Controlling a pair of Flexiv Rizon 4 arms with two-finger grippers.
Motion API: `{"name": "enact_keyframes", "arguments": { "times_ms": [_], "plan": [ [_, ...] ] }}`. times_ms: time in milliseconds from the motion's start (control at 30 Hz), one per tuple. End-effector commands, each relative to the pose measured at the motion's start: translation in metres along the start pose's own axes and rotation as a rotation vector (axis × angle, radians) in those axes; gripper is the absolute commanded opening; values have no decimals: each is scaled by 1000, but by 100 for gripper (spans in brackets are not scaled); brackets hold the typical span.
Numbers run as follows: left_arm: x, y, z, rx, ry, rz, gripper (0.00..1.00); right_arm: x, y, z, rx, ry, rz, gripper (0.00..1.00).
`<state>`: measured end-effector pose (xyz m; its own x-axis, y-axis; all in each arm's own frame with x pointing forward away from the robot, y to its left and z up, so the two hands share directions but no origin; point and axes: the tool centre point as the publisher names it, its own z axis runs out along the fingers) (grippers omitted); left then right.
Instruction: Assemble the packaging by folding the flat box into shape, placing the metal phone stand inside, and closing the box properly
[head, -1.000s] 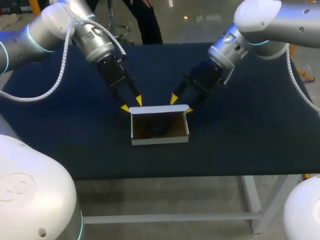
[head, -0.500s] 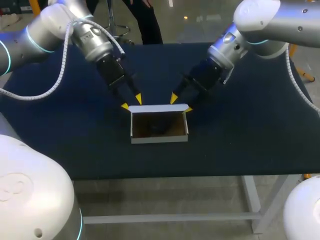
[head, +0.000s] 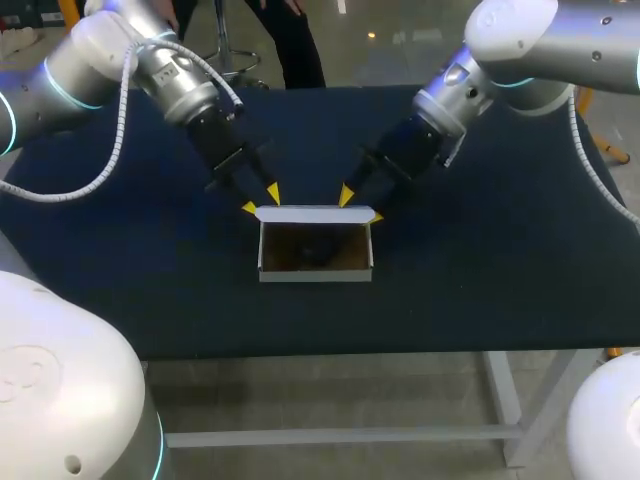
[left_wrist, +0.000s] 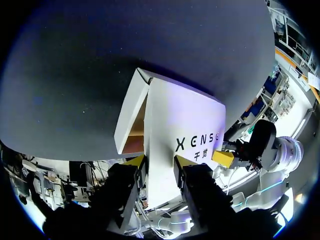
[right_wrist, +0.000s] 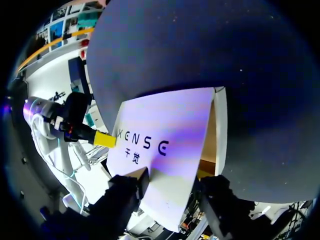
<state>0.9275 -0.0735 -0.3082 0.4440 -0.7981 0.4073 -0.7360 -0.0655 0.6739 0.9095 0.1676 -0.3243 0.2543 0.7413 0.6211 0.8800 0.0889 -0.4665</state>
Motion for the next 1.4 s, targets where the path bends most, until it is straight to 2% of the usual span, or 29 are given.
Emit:
{"name": "enact_keyframes", "arguments": {
  "times_ms": [33,500,1000,1400],
  "plan": [
    [2,0,2,1,8,-2,40,4,5,2,16,-2,0,56],
    [2,-2,5,5,24,-16,40,2,8,4,24,1,3,58],
    [-2,6,15,53,64,-36,40,0,7,6,33,4,1,56],
    [-4,9,19,57,81,-33,40,-3,7,8,39,5,0,57]
  ]
}}
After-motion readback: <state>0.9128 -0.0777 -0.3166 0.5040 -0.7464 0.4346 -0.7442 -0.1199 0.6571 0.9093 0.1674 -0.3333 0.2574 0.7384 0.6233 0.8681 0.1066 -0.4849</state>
